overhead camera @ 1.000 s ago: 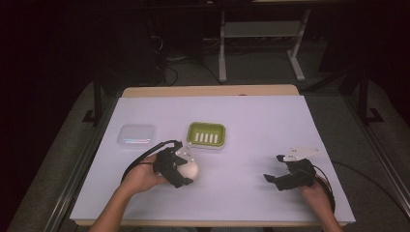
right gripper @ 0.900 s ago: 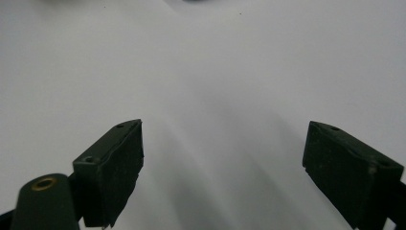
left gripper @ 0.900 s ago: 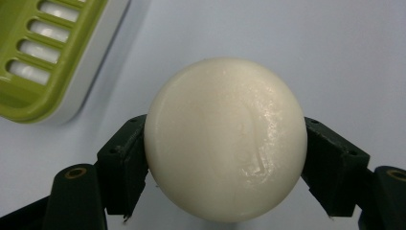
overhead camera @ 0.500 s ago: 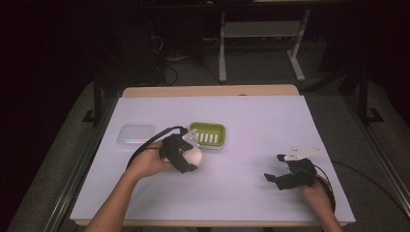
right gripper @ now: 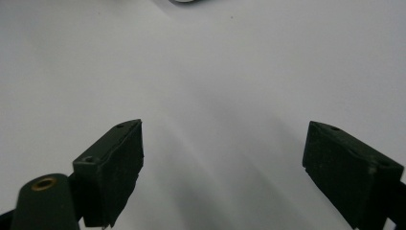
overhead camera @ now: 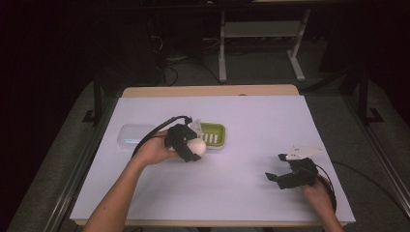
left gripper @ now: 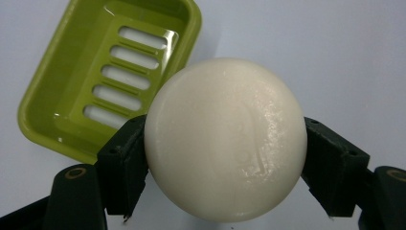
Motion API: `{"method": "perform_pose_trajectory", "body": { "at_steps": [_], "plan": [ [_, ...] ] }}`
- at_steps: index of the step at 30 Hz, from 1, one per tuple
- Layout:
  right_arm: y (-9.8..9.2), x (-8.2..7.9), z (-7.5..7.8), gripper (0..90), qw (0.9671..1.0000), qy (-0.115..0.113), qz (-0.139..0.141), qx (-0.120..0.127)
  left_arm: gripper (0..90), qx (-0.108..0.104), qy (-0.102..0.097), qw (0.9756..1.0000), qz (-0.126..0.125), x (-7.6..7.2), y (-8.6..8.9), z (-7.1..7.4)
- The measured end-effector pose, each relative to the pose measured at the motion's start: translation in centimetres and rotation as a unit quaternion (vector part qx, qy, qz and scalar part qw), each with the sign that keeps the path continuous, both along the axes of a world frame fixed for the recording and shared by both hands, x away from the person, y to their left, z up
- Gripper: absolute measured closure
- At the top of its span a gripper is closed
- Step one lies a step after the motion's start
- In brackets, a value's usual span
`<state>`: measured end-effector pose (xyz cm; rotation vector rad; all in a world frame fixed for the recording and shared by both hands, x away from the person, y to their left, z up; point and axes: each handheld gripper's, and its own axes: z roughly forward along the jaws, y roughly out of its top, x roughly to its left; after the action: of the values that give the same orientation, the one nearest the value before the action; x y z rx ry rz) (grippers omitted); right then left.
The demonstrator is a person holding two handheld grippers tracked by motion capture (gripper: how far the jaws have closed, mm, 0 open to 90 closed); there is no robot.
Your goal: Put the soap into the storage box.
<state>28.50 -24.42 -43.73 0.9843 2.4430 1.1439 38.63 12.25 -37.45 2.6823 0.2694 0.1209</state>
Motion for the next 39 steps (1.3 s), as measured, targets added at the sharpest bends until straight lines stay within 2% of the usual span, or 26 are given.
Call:
{"method": "perform_pose_trajectory", "body": {
  "at_steps": [11, 26, 29, 34, 39],
  "plan": [
    [0.0, 0.1, 0.1, 13.2, 1.0, -0.006, 0.002, -0.006, 25.3, -0.001, 0.002, 1.0, 0.002, 2.4, -1.1, 0.2],
    [0.3, 0.0, -0.1, 13.2, 0.9999, -0.003, 0.009, -0.004, 25.3, -0.013, 0.001, 0.9999, 0.005, 5.7, -2.7, 0.9],
    [0.3, 0.0, -0.2, 13.2, 1.0, -0.001, 0.008, -0.004, 25.3, -0.02, 0.006, 0.9997, 0.016, 6.2, -2.7, 0.6],
    [0.3, 0.1, -0.2, 13.2, 0.9999, -0.001, 0.01, -0.007, 25.3, -0.006, -0.002, 0.9997, 0.025, 6.8, -2.8, -0.1],
    [0.5, 0.0, -0.2, 13.2, 0.9999, 0.002, 0.012, -0.007, 25.3, -0.008, 0.004, 0.9995, 0.031, 7.2, -3.0, -0.7]
  ]
}}
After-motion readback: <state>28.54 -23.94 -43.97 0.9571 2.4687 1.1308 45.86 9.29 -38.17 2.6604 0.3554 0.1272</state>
